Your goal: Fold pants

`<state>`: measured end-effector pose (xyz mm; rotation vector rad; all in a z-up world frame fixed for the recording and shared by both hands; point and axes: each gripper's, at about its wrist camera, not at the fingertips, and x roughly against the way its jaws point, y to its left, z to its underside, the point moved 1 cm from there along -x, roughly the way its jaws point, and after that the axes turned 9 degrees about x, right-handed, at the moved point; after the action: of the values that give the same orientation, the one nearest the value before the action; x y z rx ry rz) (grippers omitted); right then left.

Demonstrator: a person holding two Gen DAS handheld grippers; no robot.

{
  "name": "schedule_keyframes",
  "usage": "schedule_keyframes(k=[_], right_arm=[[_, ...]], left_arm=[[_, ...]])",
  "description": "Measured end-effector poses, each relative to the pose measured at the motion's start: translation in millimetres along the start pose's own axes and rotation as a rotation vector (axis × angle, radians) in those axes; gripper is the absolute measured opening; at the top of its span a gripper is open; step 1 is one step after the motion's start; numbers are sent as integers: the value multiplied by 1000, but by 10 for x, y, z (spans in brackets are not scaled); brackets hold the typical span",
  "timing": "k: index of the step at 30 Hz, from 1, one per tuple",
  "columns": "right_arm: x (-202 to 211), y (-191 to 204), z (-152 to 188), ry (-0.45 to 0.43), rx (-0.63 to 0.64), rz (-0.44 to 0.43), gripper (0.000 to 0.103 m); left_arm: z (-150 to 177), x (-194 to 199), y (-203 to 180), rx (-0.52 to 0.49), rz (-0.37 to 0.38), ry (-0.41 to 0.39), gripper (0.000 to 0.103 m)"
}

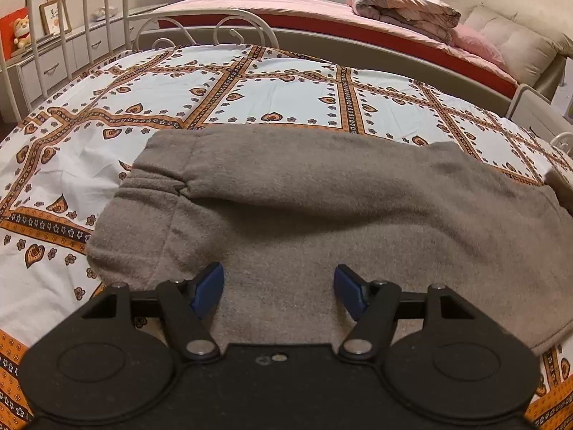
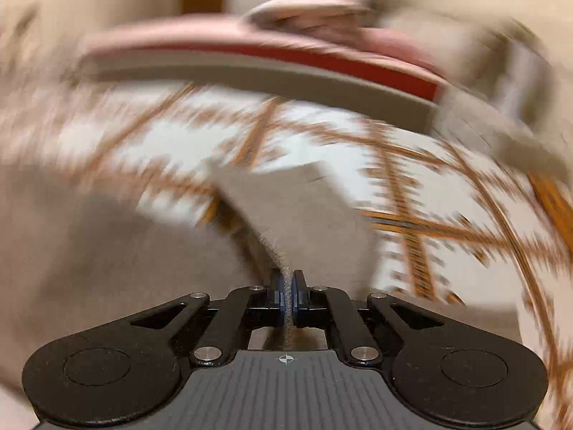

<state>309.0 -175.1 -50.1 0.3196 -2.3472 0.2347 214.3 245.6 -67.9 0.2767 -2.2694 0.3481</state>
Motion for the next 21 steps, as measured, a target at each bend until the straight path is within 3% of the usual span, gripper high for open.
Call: schedule_keyframes(k=[3, 5, 8, 10, 13, 18, 21], right_arm=[[354, -531, 193, 3, -288, -36, 4], [495, -849, 477, 63, -462, -53, 5], [437, -1063, 764, 203, -510, -51, 5], [505, -1072, 733, 171, -447, -57, 10], [597, -863, 666, 136, -210, -17, 43], [620, -407, 725, 99, 93, 55, 45], [612, -201, 769, 56, 279, 143, 45]], left_arm=[[7, 6, 21, 0, 11, -3, 60], [12, 10, 28, -6, 17, -4, 60], [15, 14, 31, -13, 23, -5, 60], [12, 11, 30, -9, 23, -6, 60], [15, 7, 11, -12, 15, -5, 60], [13, 6, 1, -15, 9, -4, 61], [14, 7, 3, -16, 9, -4, 61]])
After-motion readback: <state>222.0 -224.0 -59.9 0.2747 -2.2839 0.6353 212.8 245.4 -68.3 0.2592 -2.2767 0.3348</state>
